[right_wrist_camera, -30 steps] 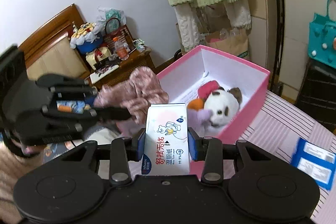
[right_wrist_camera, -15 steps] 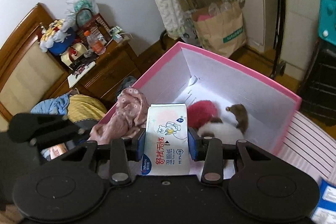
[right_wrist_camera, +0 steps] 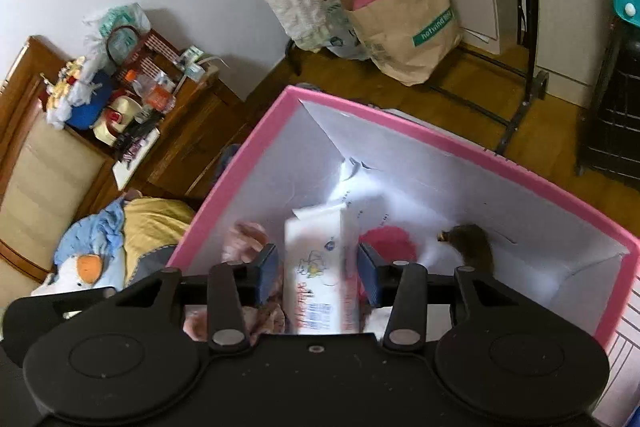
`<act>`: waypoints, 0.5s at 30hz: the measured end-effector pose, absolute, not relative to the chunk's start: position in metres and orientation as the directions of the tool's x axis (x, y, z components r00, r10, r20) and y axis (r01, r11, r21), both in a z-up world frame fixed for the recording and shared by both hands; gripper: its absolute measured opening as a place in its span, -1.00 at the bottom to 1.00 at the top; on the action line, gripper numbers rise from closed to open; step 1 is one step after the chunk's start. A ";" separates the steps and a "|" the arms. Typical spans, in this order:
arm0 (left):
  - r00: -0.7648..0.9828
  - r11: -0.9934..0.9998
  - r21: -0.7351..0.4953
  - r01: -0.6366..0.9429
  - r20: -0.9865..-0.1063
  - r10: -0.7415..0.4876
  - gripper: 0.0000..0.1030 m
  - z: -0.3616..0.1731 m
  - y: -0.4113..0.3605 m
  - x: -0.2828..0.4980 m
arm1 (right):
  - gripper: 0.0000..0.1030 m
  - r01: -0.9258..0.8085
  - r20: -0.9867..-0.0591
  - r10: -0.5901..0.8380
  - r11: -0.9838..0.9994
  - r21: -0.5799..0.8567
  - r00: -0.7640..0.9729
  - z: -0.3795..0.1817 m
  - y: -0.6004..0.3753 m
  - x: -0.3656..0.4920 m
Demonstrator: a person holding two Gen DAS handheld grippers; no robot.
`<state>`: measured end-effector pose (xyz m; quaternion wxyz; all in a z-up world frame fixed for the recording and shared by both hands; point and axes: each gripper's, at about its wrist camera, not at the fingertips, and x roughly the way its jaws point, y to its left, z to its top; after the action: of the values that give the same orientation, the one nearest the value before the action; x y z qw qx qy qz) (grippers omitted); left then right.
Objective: Organize soft objects
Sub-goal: 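Lower the floral cloth into the box with the left tool while the right tool drops the wipe pack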
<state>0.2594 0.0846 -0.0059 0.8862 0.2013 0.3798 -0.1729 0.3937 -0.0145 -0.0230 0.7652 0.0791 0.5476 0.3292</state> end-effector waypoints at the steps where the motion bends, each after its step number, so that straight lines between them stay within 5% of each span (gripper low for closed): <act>1: 0.658 0.860 0.235 0.453 -0.739 -0.145 -0.33 -0.005 0.084 0.257 | -0.04 -0.421 -0.779 0.598 0.765 0.487 0.186 -0.019 -0.017 0.391; 15: 0.638 0.886 0.189 0.423 -0.756 -0.143 0.00 0.018 0.087 0.225 | 0.02 -0.559 -0.745 0.606 0.733 0.387 0.278 0.034 -0.056 0.314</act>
<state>0.2251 0.0872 0.0181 0.8875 0.1774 0.3942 -0.1596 0.3138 -0.0561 0.0336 0.7991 0.0245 0.4773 0.3646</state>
